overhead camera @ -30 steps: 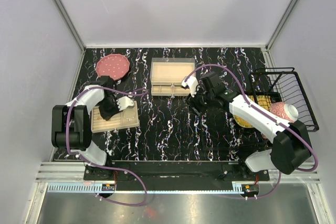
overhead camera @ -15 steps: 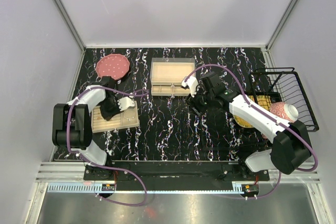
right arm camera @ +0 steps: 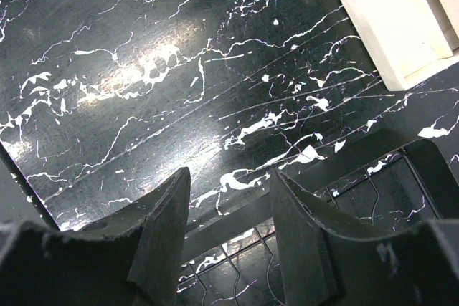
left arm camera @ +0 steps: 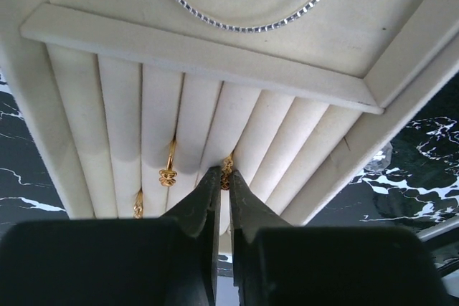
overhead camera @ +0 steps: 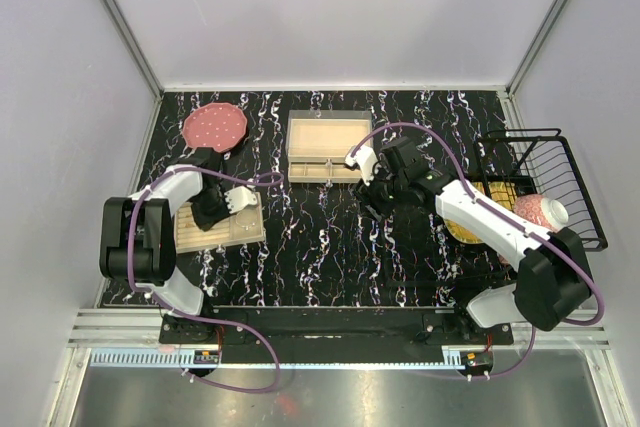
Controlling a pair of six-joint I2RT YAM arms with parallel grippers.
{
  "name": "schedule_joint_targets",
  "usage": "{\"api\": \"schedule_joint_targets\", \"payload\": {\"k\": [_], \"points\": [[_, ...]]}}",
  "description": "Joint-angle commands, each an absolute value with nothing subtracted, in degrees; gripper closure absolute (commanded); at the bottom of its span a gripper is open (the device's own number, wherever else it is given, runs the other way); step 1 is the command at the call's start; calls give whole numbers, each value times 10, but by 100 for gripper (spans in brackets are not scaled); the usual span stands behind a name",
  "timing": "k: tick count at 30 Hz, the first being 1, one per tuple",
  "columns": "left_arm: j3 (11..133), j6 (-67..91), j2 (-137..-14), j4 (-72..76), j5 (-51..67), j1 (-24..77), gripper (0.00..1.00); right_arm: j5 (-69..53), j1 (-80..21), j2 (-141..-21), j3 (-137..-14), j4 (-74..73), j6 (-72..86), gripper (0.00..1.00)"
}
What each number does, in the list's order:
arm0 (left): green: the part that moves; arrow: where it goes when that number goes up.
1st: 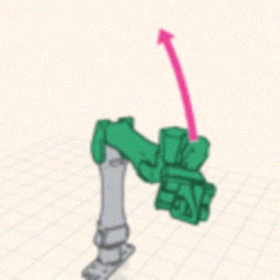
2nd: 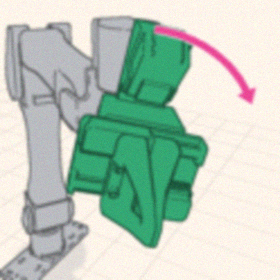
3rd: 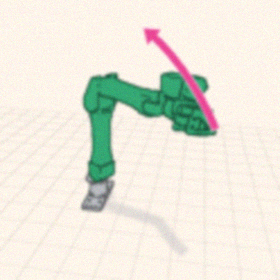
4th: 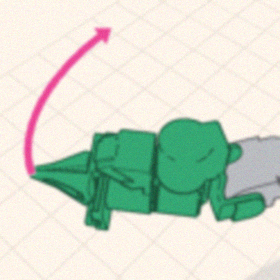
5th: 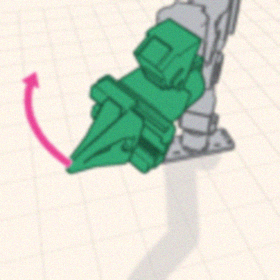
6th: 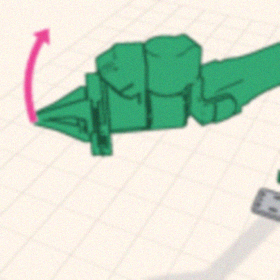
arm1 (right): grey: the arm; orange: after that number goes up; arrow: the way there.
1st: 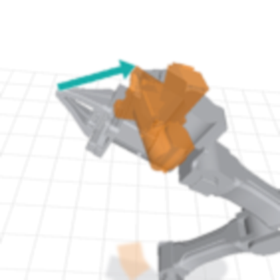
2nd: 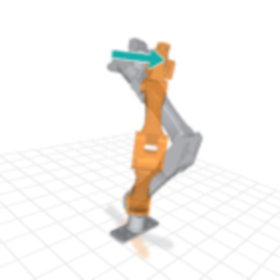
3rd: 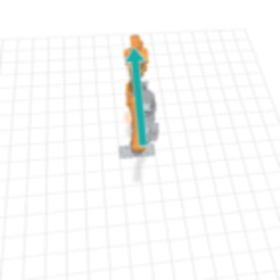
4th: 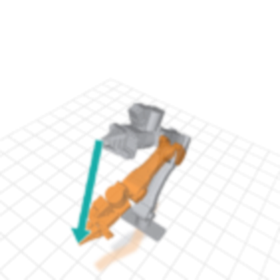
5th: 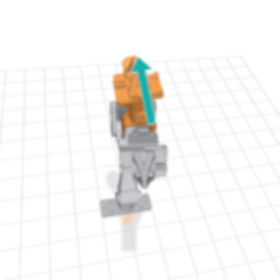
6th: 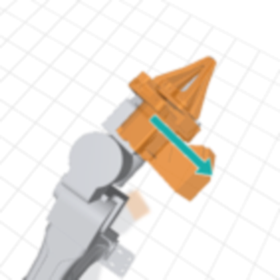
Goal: Organize the mixed jewelry
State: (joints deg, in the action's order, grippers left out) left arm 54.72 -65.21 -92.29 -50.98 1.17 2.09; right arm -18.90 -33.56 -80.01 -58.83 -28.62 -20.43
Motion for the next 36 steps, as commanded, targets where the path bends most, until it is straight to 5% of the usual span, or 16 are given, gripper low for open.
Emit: {"api": "schedule_joint_targets", "payload": {"k": [1, 19, 30, 36], "points": [[526, -643, -926, -474, 10, 18, 89, -185, -333, -805, -615, -287, -206, 46], [657, -612, -831, -578, 87, 17, 71, -195, -333, -806, -664, -318, -209, 43], [711, -453, -789, -563, 272, -58, 66, -139, -402, -917, -802, -356, -236, 38], [681, -372, -743, -498, 308, -97, 49, -130, -410, -1020, -874, -359, -235, 39]]}}
